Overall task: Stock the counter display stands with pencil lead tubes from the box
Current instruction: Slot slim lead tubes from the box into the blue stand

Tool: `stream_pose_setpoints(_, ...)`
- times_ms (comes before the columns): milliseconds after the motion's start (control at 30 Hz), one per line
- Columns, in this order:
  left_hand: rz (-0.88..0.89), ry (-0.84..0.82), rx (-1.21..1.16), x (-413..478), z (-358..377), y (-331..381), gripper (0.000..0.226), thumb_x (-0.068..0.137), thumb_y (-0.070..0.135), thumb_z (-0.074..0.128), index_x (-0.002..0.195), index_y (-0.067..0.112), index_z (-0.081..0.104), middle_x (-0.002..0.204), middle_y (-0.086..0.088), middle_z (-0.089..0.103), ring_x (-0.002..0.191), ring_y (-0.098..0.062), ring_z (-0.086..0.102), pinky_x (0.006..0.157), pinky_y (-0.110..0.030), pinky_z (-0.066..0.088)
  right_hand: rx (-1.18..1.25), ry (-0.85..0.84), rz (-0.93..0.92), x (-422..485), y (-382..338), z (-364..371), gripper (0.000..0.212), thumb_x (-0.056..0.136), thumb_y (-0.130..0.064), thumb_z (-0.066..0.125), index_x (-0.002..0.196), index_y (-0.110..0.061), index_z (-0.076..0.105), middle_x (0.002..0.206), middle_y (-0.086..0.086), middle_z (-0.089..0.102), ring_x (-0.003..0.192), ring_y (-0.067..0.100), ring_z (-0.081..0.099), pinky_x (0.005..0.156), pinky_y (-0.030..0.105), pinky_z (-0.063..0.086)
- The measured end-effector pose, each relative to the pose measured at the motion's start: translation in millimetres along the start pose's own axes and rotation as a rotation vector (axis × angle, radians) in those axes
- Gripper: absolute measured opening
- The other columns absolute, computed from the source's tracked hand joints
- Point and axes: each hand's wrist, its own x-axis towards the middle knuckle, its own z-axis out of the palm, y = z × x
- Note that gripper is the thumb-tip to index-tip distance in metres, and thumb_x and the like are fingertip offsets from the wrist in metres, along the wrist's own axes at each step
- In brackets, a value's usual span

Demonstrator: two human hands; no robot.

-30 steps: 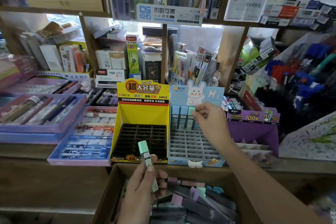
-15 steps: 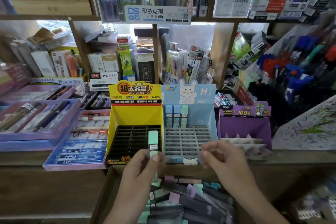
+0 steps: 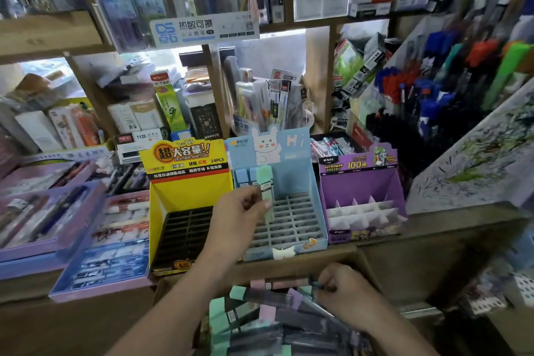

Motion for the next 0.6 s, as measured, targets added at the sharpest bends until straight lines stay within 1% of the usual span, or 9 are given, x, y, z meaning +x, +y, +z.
stream_pose_setpoints(67, -0.012, 0.021, 0.079, 14, 6, 1, 0.029, 0.092, 0.020, 0.072, 0.066, 0.025, 0.060, 0.065, 0.007, 0.067, 0.068, -0.013, 0.065, 0.059, -0.029, 0.050, 0.004, -0.017, -0.003, 1, 0, -1, 0.013, 0.087, -0.035, 0.067, 0.094, -0.026, 0.059, 0.096, -0.003, 0.067, 0.087, 0.011, 0.066, 0.070, 0.024, 0.048)
stream_pose_setpoints(133, -0.014, 0.035, 0.147, 26, 13, 0, 0.030, 0.091, 0.019, 0.073, 0.065, 0.026, 0.058, 0.069, 0.007, 0.069, 0.070, -0.014, 0.066, 0.056, -0.023, 0.047, 0.000, -0.020, -0.011, 1, 0, -1, 0.012, 0.089, -0.033, 0.066, 0.094, -0.026, 0.058, 0.098, -0.003, 0.066, 0.089, 0.011, 0.064, 0.073, 0.025, 0.050)
stream_pose_setpoints(200, 0.009, 0.058, 0.192, 32, 20, 0, 0.029, 0.089, 0.018, 0.074, 0.068, 0.028, 0.057, 0.071, 0.012, 0.066, 0.068, -0.008, 0.062, 0.052, -0.011, 0.040, -0.009, -0.001, -0.017, 1, 1, 0, 0.013, 0.089, -0.034, 0.066, 0.095, -0.026, 0.058, 0.099, -0.004, 0.065, 0.091, 0.011, 0.064, 0.079, 0.027, 0.051)
stream_pose_setpoints(233, 0.019, 0.071, 0.202, 34, 23, 1, 0.026, 0.088, 0.017, 0.075, 0.072, 0.028, 0.058, 0.072, 0.014, 0.065, 0.069, -0.005, 0.061, 0.053, -0.009, 0.040, -0.009, 0.007, -0.017, 0, 1, 0, 0.014, 0.089, -0.035, 0.066, 0.095, -0.026, 0.058, 0.099, -0.005, 0.065, 0.091, 0.010, 0.064, 0.079, 0.027, 0.051)
stream_pose_setpoints(300, 0.029, 0.097, 0.195, 37, 27, 1, 0.020, 0.087, 0.017, 0.076, 0.083, 0.028, 0.060, 0.076, 0.014, 0.064, 0.072, -0.002, 0.060, 0.058, -0.010, 0.042, -0.004, 0.013, -0.012, 0, 1, 0, 0.015, 0.088, -0.037, 0.066, 0.094, -0.026, 0.058, 0.096, -0.006, 0.067, 0.089, 0.010, 0.064, 0.076, 0.025, 0.050)
stream_pose_setpoints(333, 0.034, 0.112, 0.187, 38, 29, 1, 0.021, 0.087, 0.016, 0.077, 0.086, 0.028, 0.060, 0.076, 0.014, 0.063, 0.072, 0.000, 0.060, 0.058, -0.010, 0.043, -0.001, 0.015, -0.009, 0, 1, 1, 0.015, 0.088, -0.038, 0.066, 0.094, -0.026, 0.058, 0.095, -0.005, 0.067, 0.089, 0.010, 0.065, 0.076, 0.025, 0.050)
stream_pose_setpoints(400, 0.051, 0.131, 0.189, 38, 32, 0, 0.025, 0.087, 0.014, 0.077, 0.083, 0.030, 0.057, 0.074, 0.014, 0.062, 0.070, 0.003, 0.058, 0.056, -0.008, 0.045, 0.005, 0.018, -0.009, 0, 1, 1, 0.015, 0.087, -0.037, 0.066, 0.093, -0.026, 0.059, 0.094, -0.004, 0.069, 0.090, 0.013, 0.066, 0.077, 0.027, 0.051)
stream_pose_setpoints(500, 0.073, 0.141, 0.218, 41, 35, -1, 0.030, 0.087, 0.014, 0.076, 0.075, 0.031, 0.055, 0.070, 0.013, 0.063, 0.068, 0.002, 0.059, 0.054, -0.009, 0.044, 0.015, 0.014, -0.012, 1, 3, 1, 0.014, 0.088, -0.037, 0.066, 0.093, -0.027, 0.058, 0.093, -0.006, 0.067, 0.088, 0.011, 0.064, 0.079, 0.027, 0.051)
stream_pose_setpoints(600, 0.086, 0.156, 0.259, 43, 38, -2, 0.024, 0.087, 0.016, 0.076, 0.075, 0.025, 0.058, 0.069, 0.015, 0.062, 0.068, 0.003, 0.059, 0.057, -0.011, 0.042, 0.022, 0.007, -0.023, 1, 4, 2, 0.014, 0.089, -0.037, 0.065, 0.093, -0.027, 0.057, 0.093, -0.007, 0.063, 0.087, 0.010, 0.060, 0.083, 0.029, 0.051)
